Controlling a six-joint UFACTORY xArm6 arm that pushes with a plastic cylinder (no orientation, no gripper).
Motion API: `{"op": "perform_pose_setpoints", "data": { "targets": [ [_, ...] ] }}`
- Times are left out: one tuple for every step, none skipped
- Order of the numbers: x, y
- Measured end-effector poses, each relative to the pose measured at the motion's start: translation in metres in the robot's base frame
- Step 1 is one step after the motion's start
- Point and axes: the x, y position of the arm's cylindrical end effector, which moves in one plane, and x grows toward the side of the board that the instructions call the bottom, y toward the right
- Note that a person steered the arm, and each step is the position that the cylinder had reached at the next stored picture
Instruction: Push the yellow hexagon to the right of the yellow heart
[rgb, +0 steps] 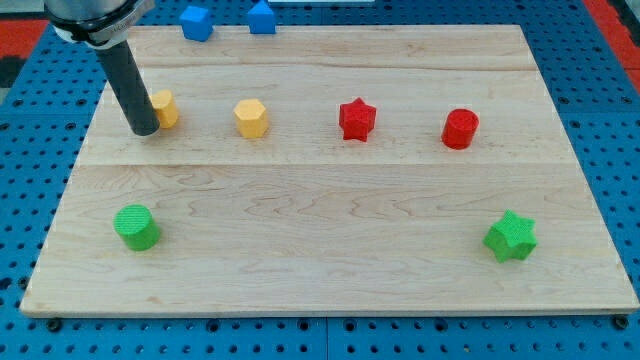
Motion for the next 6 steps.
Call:
{"op": "perform_pose_setpoints", "data": {
  "targets": [
    [0.049,0.049],
    [0.057,0.120],
    [0.023,0.143],
    [0.014,0.132],
    [0.003,0.139],
    [0.038,0.175]
  ]
}}
